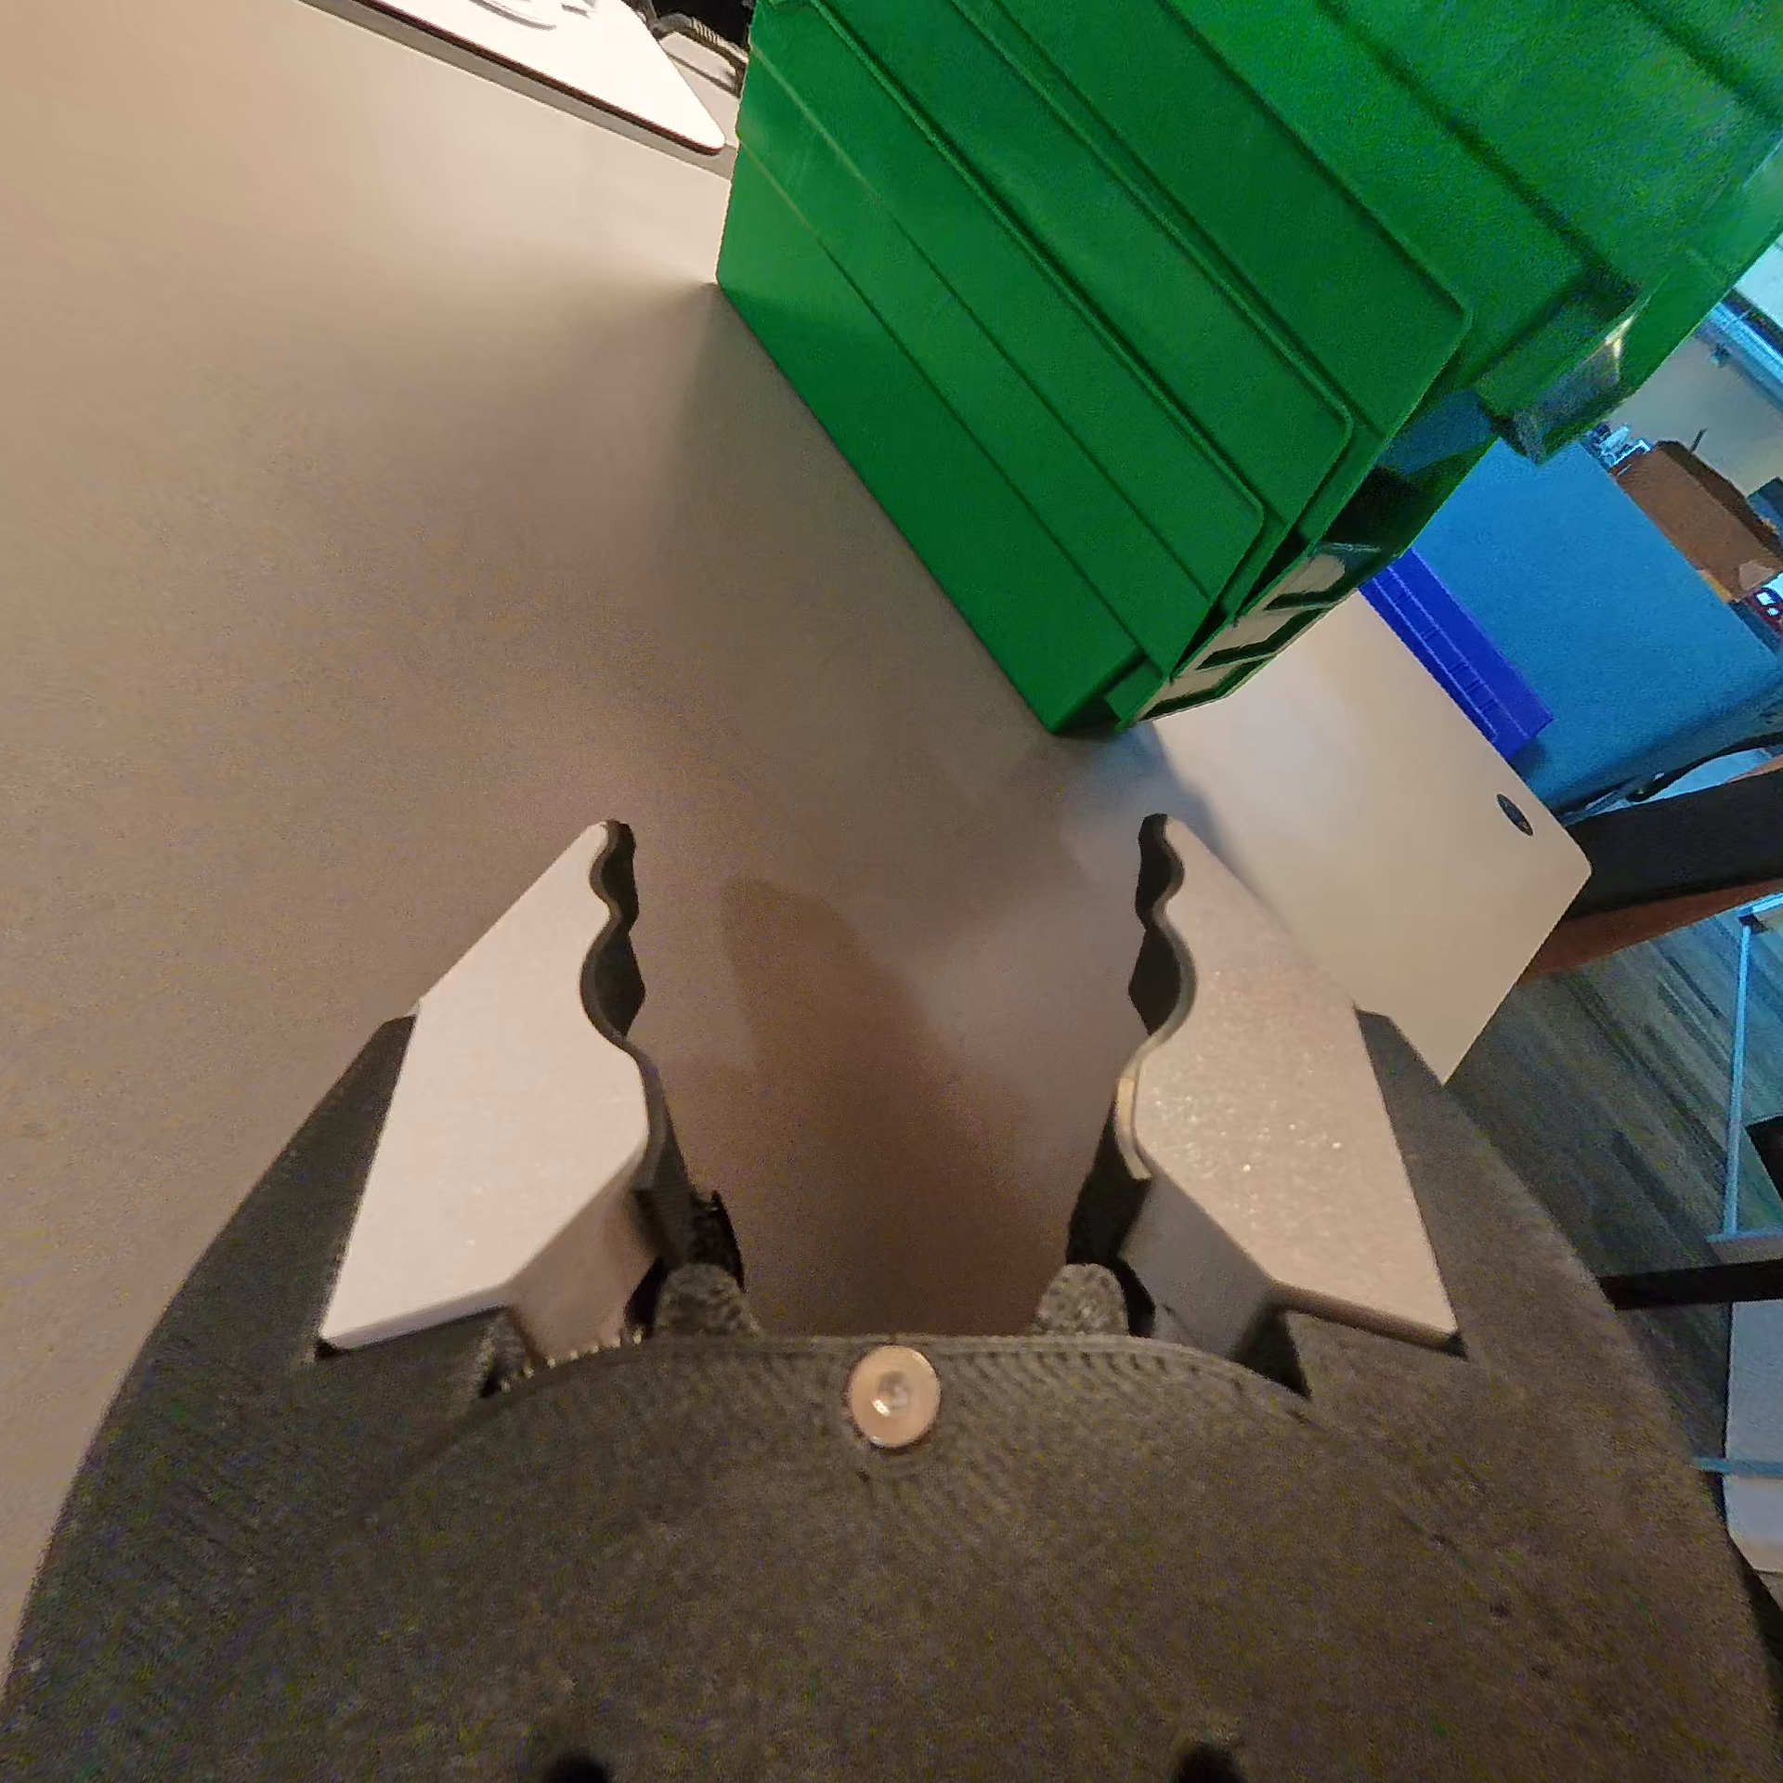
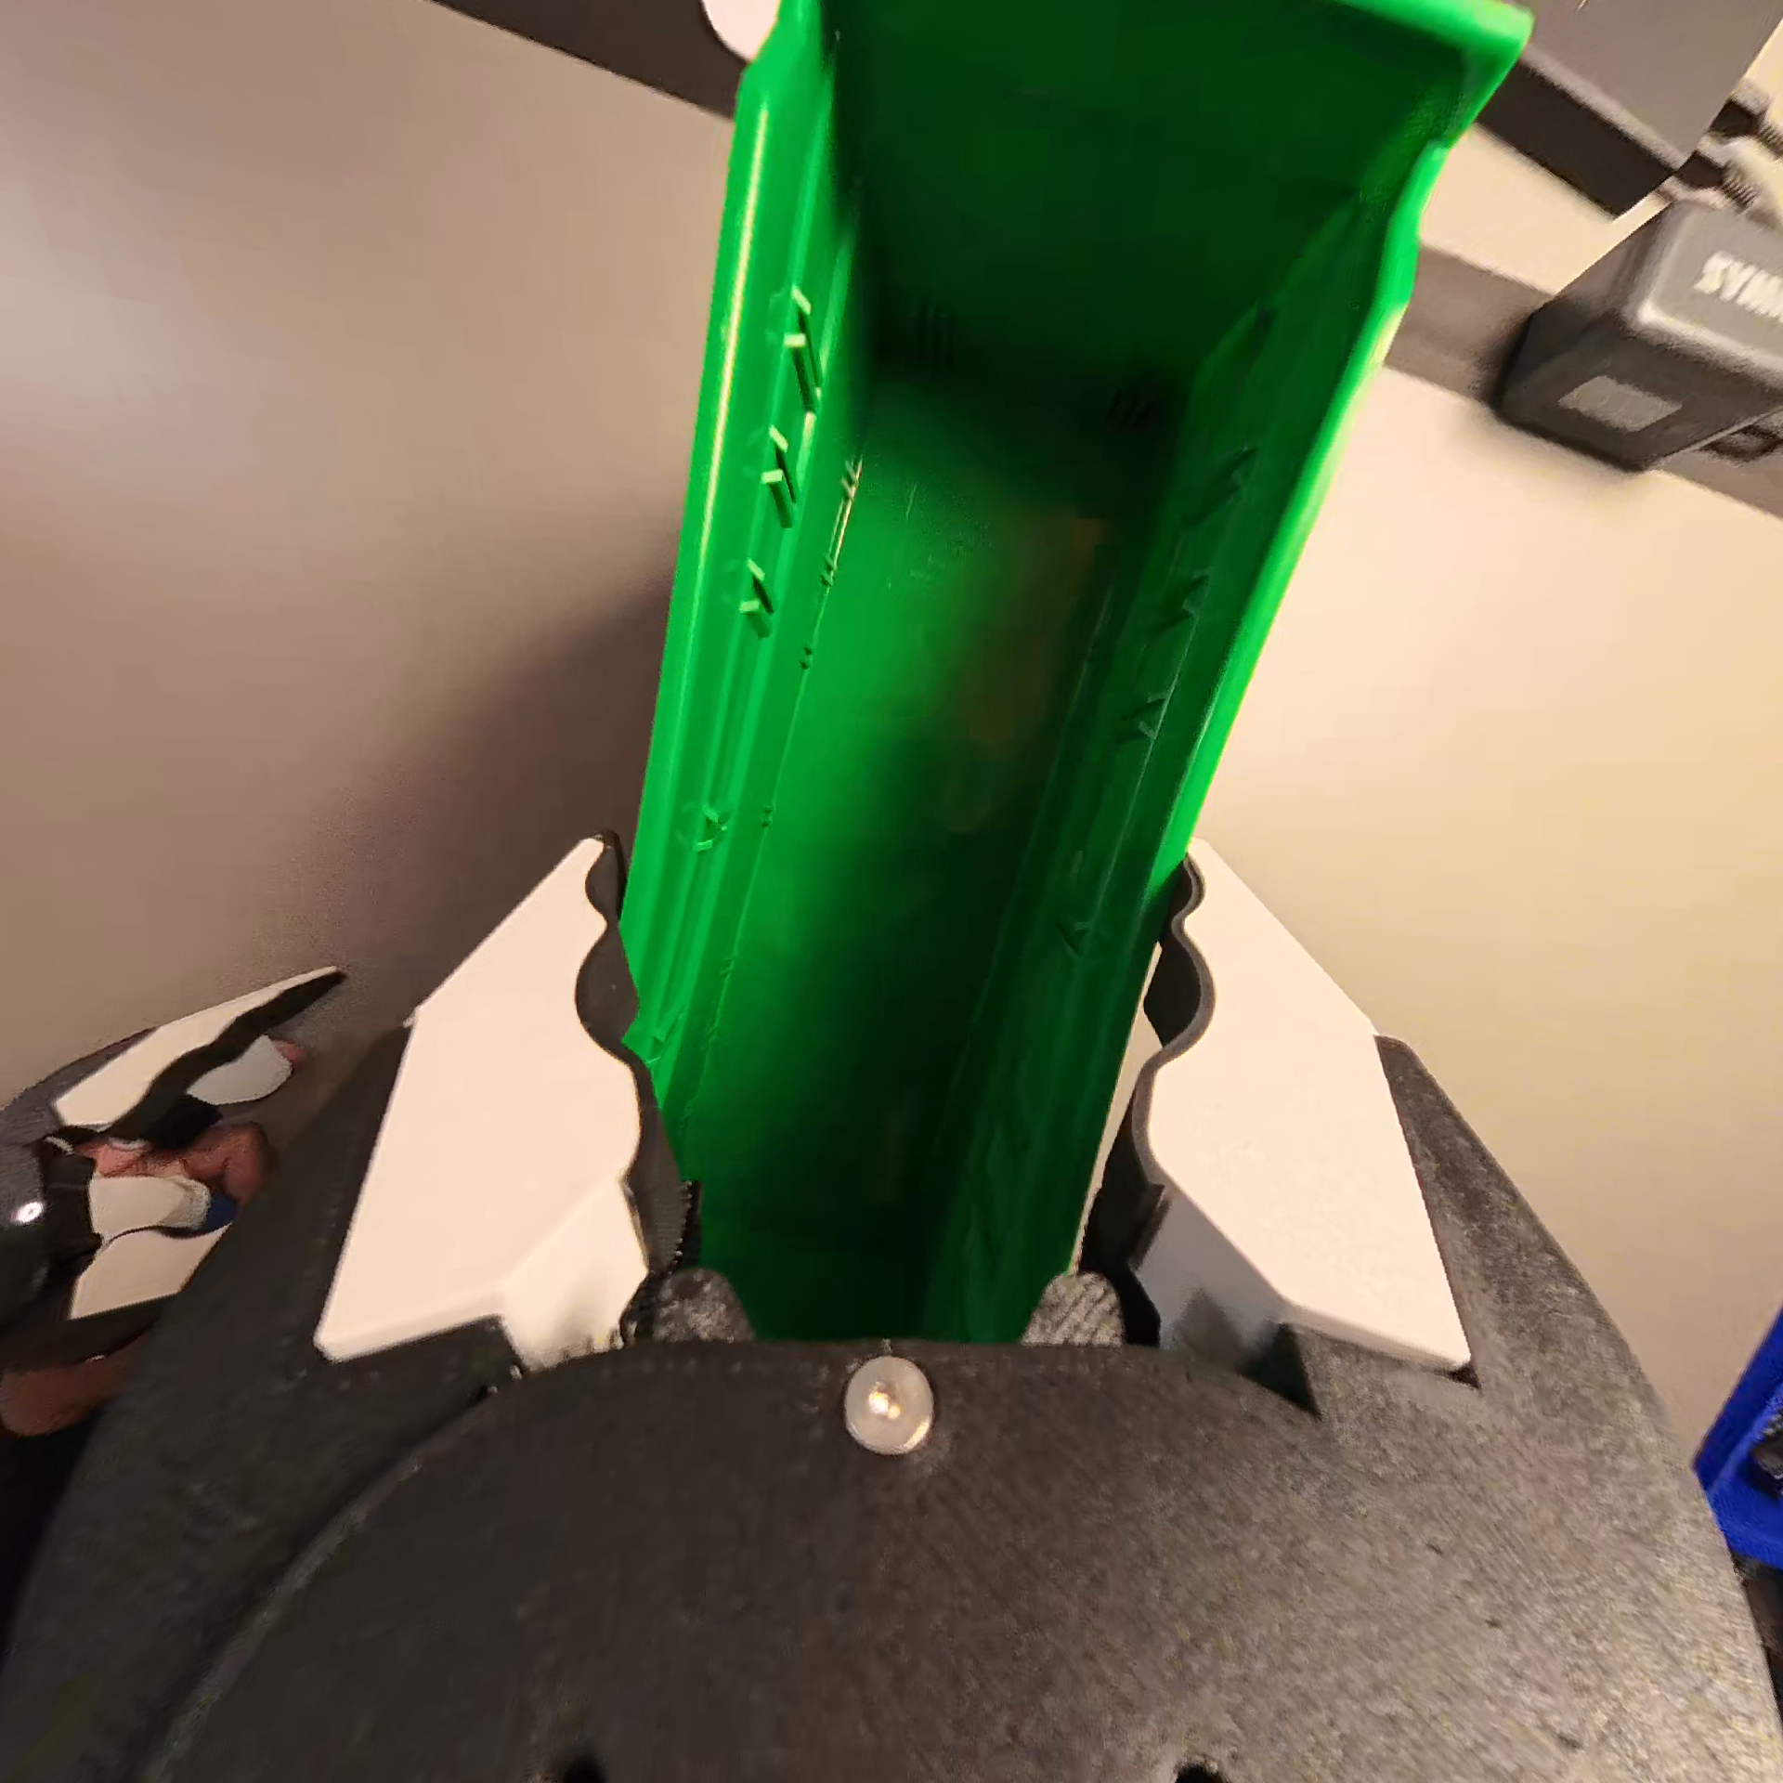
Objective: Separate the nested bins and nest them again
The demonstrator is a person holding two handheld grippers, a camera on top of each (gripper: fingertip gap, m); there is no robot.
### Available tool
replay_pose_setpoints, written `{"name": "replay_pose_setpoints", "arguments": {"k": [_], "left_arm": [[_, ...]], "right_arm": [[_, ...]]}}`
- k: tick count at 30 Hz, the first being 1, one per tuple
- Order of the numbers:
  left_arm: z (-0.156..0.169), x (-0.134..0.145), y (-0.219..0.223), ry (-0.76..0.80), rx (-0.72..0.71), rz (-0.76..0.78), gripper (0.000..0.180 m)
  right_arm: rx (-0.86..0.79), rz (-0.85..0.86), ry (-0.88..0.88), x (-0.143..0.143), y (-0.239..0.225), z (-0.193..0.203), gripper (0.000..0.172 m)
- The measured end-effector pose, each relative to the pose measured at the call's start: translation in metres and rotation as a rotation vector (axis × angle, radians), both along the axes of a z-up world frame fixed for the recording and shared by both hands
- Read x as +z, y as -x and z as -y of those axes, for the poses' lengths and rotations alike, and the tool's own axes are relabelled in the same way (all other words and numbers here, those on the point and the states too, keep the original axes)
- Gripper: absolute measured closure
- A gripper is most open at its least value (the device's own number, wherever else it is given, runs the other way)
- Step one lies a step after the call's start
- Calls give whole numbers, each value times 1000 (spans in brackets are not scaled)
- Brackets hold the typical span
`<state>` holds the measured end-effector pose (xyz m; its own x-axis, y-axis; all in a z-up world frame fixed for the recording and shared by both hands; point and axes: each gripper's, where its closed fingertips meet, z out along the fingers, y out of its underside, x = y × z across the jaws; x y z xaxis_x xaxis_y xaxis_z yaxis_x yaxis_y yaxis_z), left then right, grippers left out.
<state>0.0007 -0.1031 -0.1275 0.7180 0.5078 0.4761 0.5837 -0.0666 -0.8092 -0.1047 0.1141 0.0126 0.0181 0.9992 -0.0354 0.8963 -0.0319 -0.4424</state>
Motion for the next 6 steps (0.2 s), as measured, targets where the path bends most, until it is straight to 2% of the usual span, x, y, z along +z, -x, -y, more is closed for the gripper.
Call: {"name": "replay_pose_setpoints", "arguments": {"k": [6], "left_arm": [[1, 1, 0, -12, 4, 1, 77]], "right_arm": [[-7, -107, 30, 58, -15, -14, 62]]}}
